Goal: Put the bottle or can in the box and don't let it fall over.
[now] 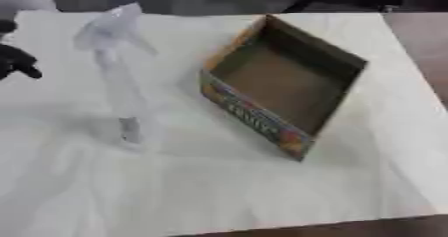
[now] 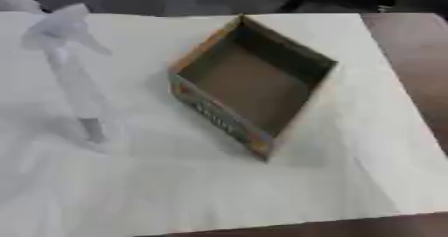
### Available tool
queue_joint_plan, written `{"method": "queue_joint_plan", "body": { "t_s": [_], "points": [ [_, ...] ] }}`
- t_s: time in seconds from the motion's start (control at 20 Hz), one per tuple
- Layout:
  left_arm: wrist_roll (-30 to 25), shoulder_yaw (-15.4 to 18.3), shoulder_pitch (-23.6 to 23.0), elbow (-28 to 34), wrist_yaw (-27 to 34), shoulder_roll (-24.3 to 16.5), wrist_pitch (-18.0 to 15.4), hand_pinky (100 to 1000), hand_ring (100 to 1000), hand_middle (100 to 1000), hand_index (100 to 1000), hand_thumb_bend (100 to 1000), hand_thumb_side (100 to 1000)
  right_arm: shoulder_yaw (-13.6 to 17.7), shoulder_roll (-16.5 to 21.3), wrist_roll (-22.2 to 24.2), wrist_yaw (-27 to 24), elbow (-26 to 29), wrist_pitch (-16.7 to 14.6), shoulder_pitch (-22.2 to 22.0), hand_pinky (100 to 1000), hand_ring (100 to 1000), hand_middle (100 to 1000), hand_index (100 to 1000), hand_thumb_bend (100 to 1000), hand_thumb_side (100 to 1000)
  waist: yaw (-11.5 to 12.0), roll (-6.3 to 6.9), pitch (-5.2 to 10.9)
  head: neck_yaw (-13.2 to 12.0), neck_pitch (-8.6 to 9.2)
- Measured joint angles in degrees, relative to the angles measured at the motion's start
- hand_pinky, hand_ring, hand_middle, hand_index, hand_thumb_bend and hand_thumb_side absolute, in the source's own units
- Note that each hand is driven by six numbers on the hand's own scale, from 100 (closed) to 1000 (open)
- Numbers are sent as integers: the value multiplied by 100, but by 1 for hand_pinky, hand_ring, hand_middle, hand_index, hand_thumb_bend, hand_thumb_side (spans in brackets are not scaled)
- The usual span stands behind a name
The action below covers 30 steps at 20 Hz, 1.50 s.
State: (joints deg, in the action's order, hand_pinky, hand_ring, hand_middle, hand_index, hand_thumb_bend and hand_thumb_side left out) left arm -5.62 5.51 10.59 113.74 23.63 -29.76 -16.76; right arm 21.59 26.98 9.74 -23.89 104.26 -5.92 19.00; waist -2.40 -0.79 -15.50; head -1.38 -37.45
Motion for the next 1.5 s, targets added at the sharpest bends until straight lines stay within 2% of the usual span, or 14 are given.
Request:
{"method": "queue_joint_plan", "body": {
  "t_s": [0.65,1.0,1.3,1.5],
  "points": [
    [38,4,-44,0,-54,-246,-71,518,574,715,916,100,705,26,47,53,19,-28,-55,-85,961,1000,1000,912,100,218,-2,-5,1,30,-61],
    [-7,0,-211,0,-275,-1163,-341,523,572,720,919,100,721,26,87,67,40,-60,-69,-136,959,1000,1000,912,100,218,8,26,47,120,-83],
    [-88,37,-392,0,-702,-1956,-336,538,578,721,916,100,731,26,118,74,44,-63,-75,-155,958,1000,1000,909,100,216,21,30,50,220,-116],
    [-133,40,-347,0,-878,-2428,-298,559,589,726,914,100,733,25,161,82,45,-79,-86,-169,956,1000,1000,907,100,211,41,32,74,276,-127]
  ]
}}
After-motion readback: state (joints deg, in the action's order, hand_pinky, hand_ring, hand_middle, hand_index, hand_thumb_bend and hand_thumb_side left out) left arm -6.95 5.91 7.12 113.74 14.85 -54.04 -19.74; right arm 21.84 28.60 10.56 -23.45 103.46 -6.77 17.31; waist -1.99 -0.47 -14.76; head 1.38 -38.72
